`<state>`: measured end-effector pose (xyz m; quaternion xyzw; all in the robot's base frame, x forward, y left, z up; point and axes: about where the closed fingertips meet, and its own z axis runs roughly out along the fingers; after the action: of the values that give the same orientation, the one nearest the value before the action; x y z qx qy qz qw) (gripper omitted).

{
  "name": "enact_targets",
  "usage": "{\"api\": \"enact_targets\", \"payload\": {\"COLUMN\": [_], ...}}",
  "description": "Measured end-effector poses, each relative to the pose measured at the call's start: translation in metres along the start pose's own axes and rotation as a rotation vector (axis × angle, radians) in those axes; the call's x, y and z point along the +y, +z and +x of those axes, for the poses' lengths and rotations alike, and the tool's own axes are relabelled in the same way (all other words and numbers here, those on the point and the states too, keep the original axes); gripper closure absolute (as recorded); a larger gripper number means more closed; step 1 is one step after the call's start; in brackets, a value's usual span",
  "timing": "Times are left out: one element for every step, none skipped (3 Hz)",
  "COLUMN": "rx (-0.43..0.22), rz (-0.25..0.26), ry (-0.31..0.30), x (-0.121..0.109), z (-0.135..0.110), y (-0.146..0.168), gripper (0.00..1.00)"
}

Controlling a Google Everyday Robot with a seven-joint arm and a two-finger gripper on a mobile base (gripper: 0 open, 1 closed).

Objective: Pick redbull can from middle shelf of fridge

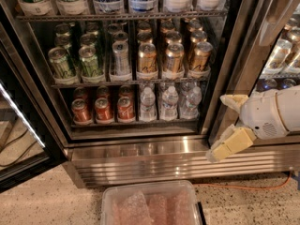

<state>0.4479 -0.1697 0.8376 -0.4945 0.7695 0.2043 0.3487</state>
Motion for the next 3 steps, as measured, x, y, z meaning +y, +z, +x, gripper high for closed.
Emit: {"api": "enact_targets", "payload": {"rx": [0.000, 0.041, 0.042], "rz": [0.000, -0.020, -0.021], "ry": [0.000, -0.009, -0.009], "x": [0.0000, 0.0026, 0.0026], "z": [0.0000, -0.0021, -0.0021], "y": [0.0000, 0.0063, 0.0065], "gripper": [0.00, 0.00, 0.00]}}
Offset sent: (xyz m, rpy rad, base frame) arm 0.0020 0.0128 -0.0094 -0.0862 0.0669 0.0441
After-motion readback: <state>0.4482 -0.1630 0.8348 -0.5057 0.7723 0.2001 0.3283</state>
